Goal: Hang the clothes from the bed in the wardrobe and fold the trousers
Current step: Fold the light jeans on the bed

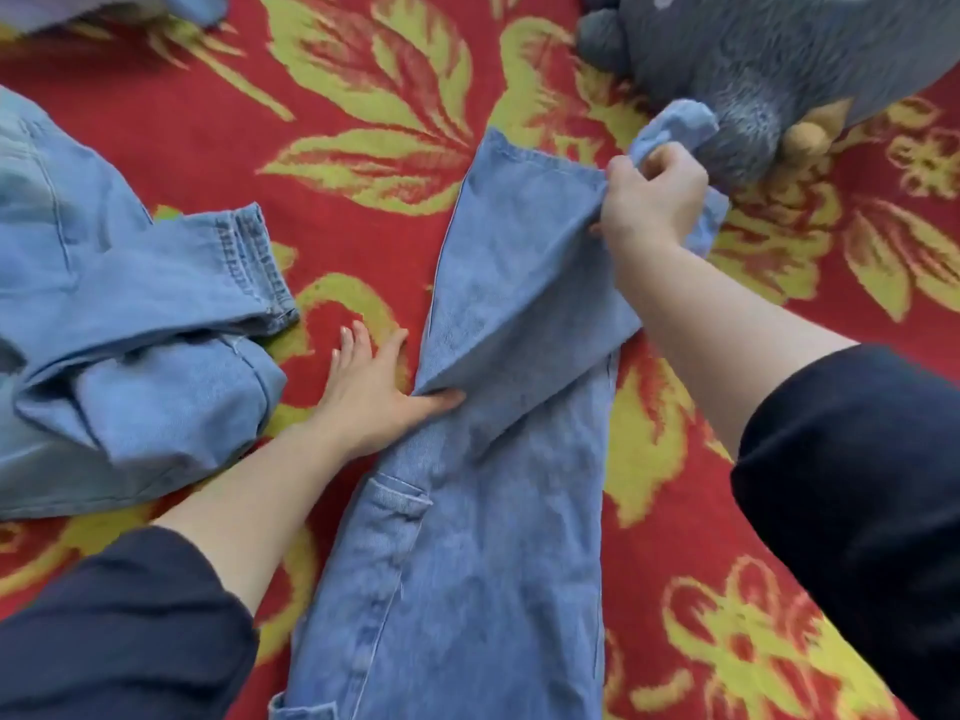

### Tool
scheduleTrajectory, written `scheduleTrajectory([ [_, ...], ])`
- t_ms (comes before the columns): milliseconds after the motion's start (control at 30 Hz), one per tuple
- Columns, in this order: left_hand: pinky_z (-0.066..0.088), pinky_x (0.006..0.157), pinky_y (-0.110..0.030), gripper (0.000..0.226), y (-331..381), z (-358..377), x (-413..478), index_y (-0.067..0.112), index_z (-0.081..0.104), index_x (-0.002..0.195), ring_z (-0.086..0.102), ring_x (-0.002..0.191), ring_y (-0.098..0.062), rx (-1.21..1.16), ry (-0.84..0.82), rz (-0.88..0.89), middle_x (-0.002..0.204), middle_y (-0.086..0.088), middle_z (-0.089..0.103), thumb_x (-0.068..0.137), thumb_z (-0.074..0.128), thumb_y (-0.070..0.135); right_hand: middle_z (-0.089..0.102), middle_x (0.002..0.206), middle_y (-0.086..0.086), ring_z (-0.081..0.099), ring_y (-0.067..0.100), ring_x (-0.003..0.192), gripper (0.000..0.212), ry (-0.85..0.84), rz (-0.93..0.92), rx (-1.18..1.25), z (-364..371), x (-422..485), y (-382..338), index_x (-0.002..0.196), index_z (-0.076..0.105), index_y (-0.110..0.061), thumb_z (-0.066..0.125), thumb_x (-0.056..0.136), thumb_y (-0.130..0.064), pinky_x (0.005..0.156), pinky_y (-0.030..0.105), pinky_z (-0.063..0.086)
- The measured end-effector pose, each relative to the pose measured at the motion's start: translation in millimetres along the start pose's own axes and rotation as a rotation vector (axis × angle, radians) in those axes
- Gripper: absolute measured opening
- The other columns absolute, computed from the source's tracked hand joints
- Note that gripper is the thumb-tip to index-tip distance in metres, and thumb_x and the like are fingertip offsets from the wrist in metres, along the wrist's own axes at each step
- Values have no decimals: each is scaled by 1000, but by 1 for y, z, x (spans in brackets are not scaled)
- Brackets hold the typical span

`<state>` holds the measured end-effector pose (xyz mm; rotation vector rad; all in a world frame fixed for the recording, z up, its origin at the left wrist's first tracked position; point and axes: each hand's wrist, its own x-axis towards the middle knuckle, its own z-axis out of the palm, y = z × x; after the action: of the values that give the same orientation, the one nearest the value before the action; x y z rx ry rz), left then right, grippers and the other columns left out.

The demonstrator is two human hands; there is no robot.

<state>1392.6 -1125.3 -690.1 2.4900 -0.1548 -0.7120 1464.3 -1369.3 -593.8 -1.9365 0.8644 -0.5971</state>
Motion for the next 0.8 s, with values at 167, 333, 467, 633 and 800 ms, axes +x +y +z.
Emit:
scheduleTrajectory([
  [167,34,105,-49,85,2,-5,36,26,36,125,15,143,-42,193,-34,-17,146,-34,27,64,50,83,57,95,-15,49,6,84,25,-478,78,-58,75,-2,16,111,57,-17,62,87,-24,75,20,33],
  [333,23,113,-53,76,7,-2,41,19,31,123,10,141,-47,209,-78,-20,145,-40,21,74,58,69,48,140,3,49,17,120,70,-675,70,-362,103,-10,51,146,32,-11,60,88,-39,85,19,34],
  [467,17,116,-52,73,9,-4,41,16,29,123,5,142,-49,197,-108,-25,146,-41,15,78,58,67,51,130,10,49,28,119,47,-531,13,-425,109,15,49,129,44,-7,56,90,-30,90,33,41],
  [633,16,115,-54,73,10,-7,45,16,29,120,4,142,-50,193,-127,-36,146,-42,13,77,59,67,52,128,11,54,31,115,68,-277,101,-572,90,59,61,149,17,-9,52,93,-25,88,37,44],
  [800,18,115,-54,76,11,-9,46,16,29,119,4,141,-51,181,-145,-51,145,-43,13,73,61,69,62,116,20,67,30,79,40,-572,97,-645,71,82,70,131,42,-12,51,95,-26,62,33,56],
])
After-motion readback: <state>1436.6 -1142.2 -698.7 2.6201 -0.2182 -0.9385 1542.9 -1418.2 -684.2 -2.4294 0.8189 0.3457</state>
